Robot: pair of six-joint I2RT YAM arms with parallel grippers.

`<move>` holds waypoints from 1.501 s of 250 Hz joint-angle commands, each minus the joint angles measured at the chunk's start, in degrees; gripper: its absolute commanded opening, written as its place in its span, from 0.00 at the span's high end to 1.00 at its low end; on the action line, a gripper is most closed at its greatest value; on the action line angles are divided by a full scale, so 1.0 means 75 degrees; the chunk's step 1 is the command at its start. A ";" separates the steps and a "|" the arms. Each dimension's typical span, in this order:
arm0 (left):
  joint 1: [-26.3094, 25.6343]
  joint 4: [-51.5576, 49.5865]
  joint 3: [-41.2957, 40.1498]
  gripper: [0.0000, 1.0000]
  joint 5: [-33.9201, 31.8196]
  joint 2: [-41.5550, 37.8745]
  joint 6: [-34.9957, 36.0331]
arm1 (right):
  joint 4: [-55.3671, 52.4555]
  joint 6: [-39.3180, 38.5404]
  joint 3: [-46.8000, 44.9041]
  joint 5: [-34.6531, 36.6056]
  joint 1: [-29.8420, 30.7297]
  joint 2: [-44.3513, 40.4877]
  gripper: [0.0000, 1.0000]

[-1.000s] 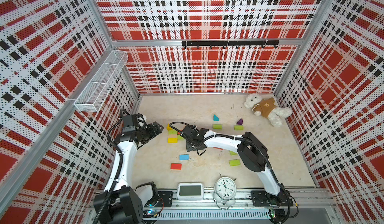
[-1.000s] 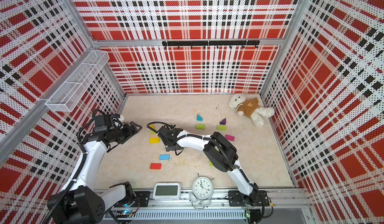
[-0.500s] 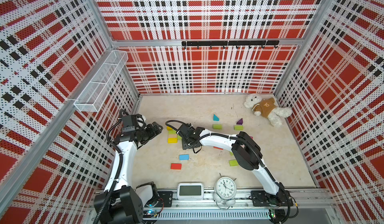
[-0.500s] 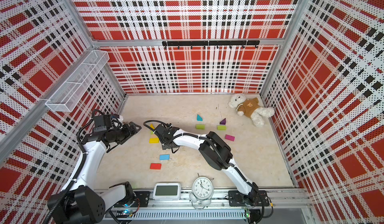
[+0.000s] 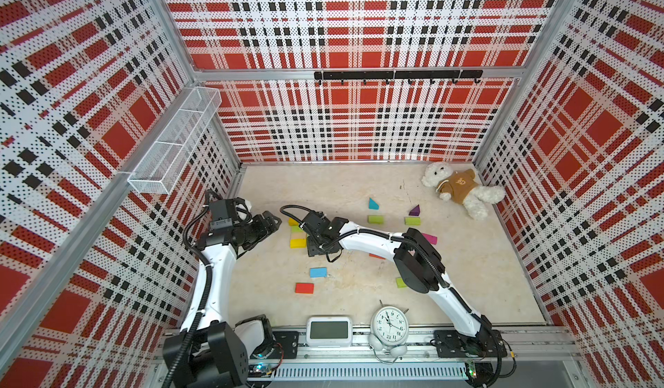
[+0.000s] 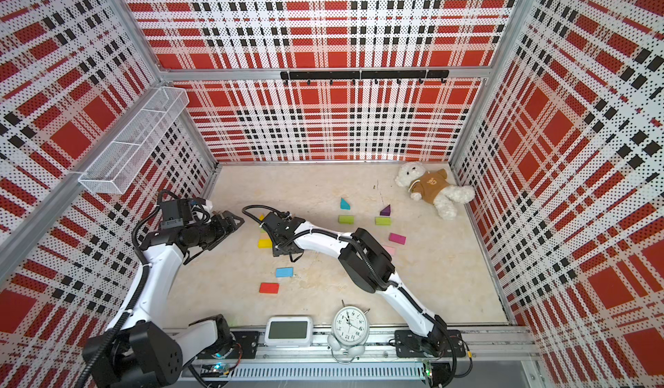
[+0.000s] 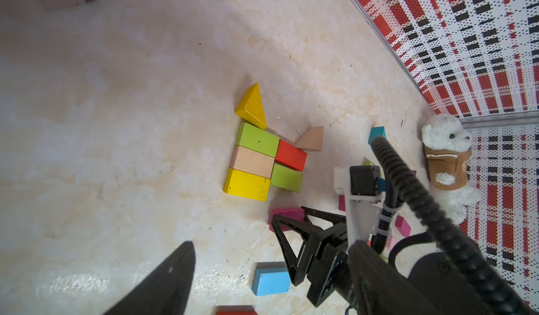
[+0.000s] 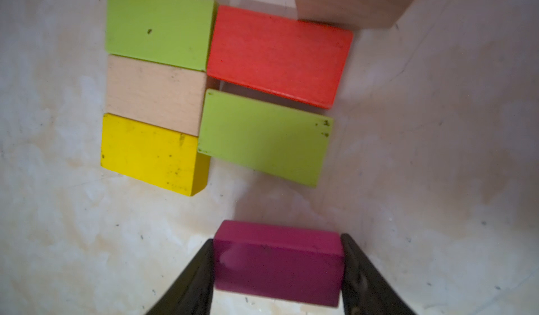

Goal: Assemble a carrot with building blocks
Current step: Assemble the building block at the center of the board.

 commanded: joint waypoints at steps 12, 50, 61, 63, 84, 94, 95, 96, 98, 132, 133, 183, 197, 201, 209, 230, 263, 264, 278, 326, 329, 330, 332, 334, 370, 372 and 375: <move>0.0103 0.0139 -0.0092 0.14 0.0135 0.0047 0.0073 | 0.0092 -0.0007 0.0269 -0.0033 0.0021 0.0094 0.32; 0.0103 0.0139 -0.0138 0.14 0.0127 0.0065 0.0050 | 0.0835 -0.0102 -0.0482 -0.0024 0.0014 -0.0573 0.26; 0.0103 0.0139 -0.0149 0.14 0.0114 0.0065 0.0035 | 0.1009 -0.0101 -0.0759 -0.0016 0.0002 -0.0814 0.25; 0.0103 0.0139 -0.0157 0.14 0.0117 0.0065 0.0034 | 0.1043 -0.0102 -0.0804 -0.0020 -0.0007 -0.0855 0.25; 0.0083 0.0135 -0.0177 0.14 0.0072 0.0052 0.0020 | 0.1203 -0.0171 -0.1293 0.0017 -0.0010 -0.1340 0.25; 0.0092 0.0150 -0.0194 0.14 0.0034 0.0052 -0.0006 | 0.1377 -0.0318 -0.1608 0.0027 -0.0009 -0.1625 0.25; 0.0098 0.0150 -0.0202 0.14 0.0029 0.0047 -0.0004 | 0.1389 -0.0327 -0.1639 0.0046 -0.0009 -0.1653 0.25; 0.0095 0.0145 -0.0201 0.14 0.0027 0.0044 -0.0008 | 0.1401 -0.0332 -0.1673 0.0061 -0.0009 -0.1679 0.25; 0.0092 0.0150 -0.0202 0.14 0.0028 0.0054 -0.0006 | 0.1425 -0.0341 -0.1747 0.0075 -0.0009 -0.1742 0.25; 0.0082 0.0148 -0.0210 0.15 -0.0097 0.0062 0.0009 | 0.2291 -0.0928 -0.3018 -0.0155 -0.0021 -0.2770 0.28; 0.0081 0.0150 -0.0210 0.15 -0.0101 0.0064 0.0004 | 0.2298 -0.0943 -0.3036 -0.0162 -0.0027 -0.2782 0.28; 0.0001 0.0139 -0.0210 0.16 -0.0382 0.0044 0.0002 | 0.2907 -0.1693 -0.3953 -0.0718 -0.0053 -0.3021 0.38; -0.0001 0.0139 -0.0216 0.16 -0.0475 0.0014 -0.0001 | 0.3181 -0.1868 -0.4152 -0.0825 -0.0055 -0.2979 0.42; -0.0015 0.0139 -0.0211 0.16 -0.0505 0.0018 -0.0001 | 0.3274 -0.1938 -0.4202 -0.0858 -0.0050 -0.2958 0.44; -0.0017 0.0139 -0.0210 0.16 -0.0573 0.0012 0.0004 | 0.3433 -0.2042 -0.4291 -0.0821 -0.0045 -0.2924 0.46; -0.0025 0.0139 -0.0225 0.17 -0.0653 0.0035 -0.0008 | 0.3812 -0.2295 -0.4480 -0.0837 -0.0044 -0.2815 0.48; -0.0068 0.0117 -0.0223 0.17 -0.0682 0.0094 -0.0011 | 0.3907 -0.2457 -0.4412 -0.0572 -0.0047 -0.2486 0.42; -0.0070 0.0111 -0.0223 0.17 -0.0686 0.0097 -0.0012 | 0.3902 -0.2463 -0.4407 -0.0564 -0.0052 -0.2476 0.42; -0.0090 0.0115 -0.0227 0.17 -0.0748 0.0098 -0.0008 | 0.3909 -0.2460 -0.4344 -0.0467 -0.0049 -0.2331 0.39; -0.0102 0.0104 -0.0187 0.17 -0.0804 0.0159 -0.0007 | 0.3707 -0.2853 -0.4066 0.0010 -0.0044 -0.1967 0.38; -0.0097 0.0104 -0.0190 0.17 -0.0801 0.0169 -0.0006 | 0.3685 -0.2869 -0.4055 0.0052 -0.0052 -0.1960 0.38; -0.0096 0.0104 -0.0188 0.17 -0.0799 0.0164 -0.0015 | 0.3680 -0.2874 -0.4046 0.0064 -0.0048 -0.1949 0.38; -0.0096 0.0104 -0.0187 0.17 -0.0805 0.0177 -0.0010 | 0.3668 -0.2881 -0.4043 0.0079 -0.0046 -0.1932 0.38; -0.0102 0.0104 -0.0187 0.17 -0.0807 0.0181 -0.0015 | 0.3656 -0.2889 -0.4027 0.0100 -0.0045 -0.1922 0.38; -0.0099 0.0104 -0.0153 0.17 -0.0765 0.0234 -0.0003 | 0.3489 -0.3053 -0.3813 0.0348 -0.0045 -0.1700 0.38; -0.0096 0.0104 -0.0152 0.17 -0.0762 0.0248 -0.0007 | 0.3479 -0.3061 -0.3806 0.0364 -0.0045 -0.1688 0.38; -0.0096 0.0104 -0.0152 0.17 -0.0770 0.0252 -0.0012 | 0.3468 -0.3066 -0.3795 0.0404 -0.0045 -0.1673 0.38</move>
